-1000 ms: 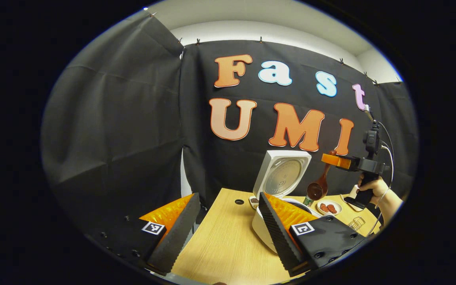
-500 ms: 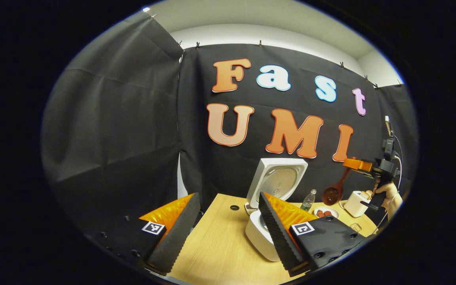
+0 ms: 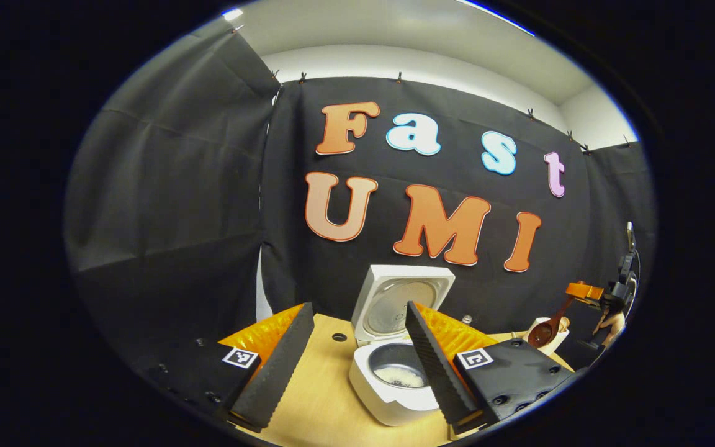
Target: Close the left gripper, press the button to open the rice cooker; take a wooden spoon from the chopstick holder with the right hand, scoop a spoonful of rice and pour it into the rice cooker, then put the wooden spoon back into the chopstick holder.
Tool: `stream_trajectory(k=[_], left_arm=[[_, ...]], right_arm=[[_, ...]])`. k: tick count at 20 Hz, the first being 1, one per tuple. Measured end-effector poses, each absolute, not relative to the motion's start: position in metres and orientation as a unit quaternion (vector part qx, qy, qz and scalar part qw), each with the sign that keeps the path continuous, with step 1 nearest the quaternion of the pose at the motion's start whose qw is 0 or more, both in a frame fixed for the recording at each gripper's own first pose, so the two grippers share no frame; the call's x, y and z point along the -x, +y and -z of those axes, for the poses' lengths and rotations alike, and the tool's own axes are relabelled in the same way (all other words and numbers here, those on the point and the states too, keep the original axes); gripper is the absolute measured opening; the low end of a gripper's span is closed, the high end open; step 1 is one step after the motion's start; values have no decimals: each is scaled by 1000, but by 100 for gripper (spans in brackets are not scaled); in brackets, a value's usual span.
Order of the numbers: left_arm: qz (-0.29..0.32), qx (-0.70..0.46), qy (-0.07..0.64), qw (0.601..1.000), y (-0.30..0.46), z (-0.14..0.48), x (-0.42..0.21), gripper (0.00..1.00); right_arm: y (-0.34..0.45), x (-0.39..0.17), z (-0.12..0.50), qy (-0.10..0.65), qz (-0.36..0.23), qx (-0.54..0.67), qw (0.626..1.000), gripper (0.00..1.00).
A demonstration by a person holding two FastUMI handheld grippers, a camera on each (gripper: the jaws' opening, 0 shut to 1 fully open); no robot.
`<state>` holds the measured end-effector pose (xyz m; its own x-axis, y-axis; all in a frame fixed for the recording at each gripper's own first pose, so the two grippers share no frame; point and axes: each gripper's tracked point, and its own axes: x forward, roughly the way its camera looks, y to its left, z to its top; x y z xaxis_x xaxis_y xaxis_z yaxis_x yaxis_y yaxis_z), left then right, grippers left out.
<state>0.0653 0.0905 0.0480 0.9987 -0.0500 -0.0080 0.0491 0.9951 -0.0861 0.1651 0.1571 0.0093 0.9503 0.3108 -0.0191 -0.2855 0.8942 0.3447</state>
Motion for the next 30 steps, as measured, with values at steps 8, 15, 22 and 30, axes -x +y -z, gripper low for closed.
stream_trajectory(k=[8,15,22,30], left_arm=[[32,53,17,998,39,-43,-68,100],[12,21,17,1000,24,-46,-65,100],[-5,-18,32,999,11,-44,-56,100],[-13,-7,33,999,10,-54,-58,100]], right_arm=[[64,-160,56,74,-102,-215,969,11],[37,-163,134,125,-83,-237,960,11],[34,-177,202,168,-76,-243,952,12],[15,-180,225,197,-50,-249,947,24]])
